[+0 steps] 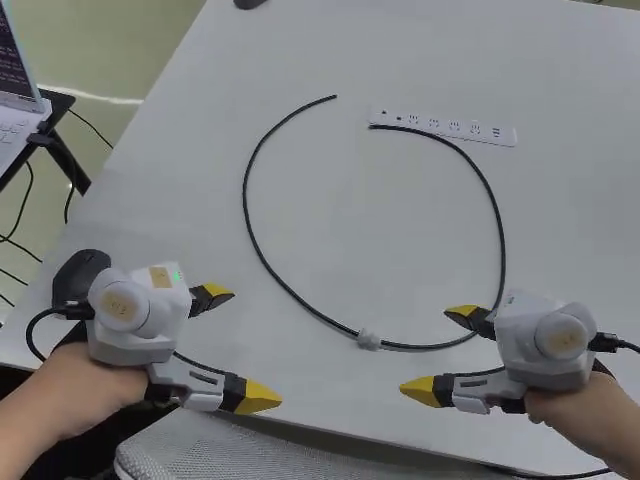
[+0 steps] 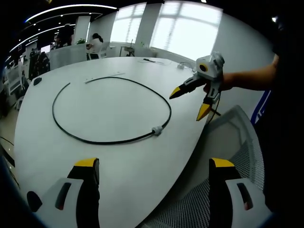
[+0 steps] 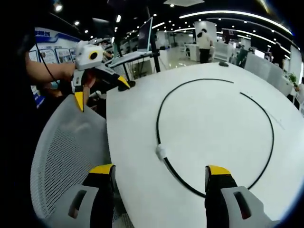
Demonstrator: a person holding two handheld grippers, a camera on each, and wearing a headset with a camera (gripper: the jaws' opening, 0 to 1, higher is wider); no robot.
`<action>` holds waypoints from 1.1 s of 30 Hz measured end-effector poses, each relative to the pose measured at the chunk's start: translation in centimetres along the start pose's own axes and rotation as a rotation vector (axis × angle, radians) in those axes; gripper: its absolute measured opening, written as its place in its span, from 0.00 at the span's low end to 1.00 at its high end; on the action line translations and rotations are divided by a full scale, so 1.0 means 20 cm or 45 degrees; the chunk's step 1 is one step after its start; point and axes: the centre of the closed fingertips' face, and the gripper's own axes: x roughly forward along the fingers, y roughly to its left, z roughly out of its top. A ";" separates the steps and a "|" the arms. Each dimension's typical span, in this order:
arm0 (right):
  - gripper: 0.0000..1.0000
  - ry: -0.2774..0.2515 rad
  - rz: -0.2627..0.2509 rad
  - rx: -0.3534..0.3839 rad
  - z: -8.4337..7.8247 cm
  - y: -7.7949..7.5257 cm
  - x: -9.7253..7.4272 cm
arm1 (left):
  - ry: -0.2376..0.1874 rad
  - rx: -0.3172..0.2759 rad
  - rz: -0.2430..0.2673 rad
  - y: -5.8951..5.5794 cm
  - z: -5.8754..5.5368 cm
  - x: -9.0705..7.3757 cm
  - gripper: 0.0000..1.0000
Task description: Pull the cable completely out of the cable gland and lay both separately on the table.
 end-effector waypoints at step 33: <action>0.35 0.294 0.125 -0.293 -0.06 0.00 0.35 | -0.009 -0.015 -0.018 0.01 -0.04 0.01 0.94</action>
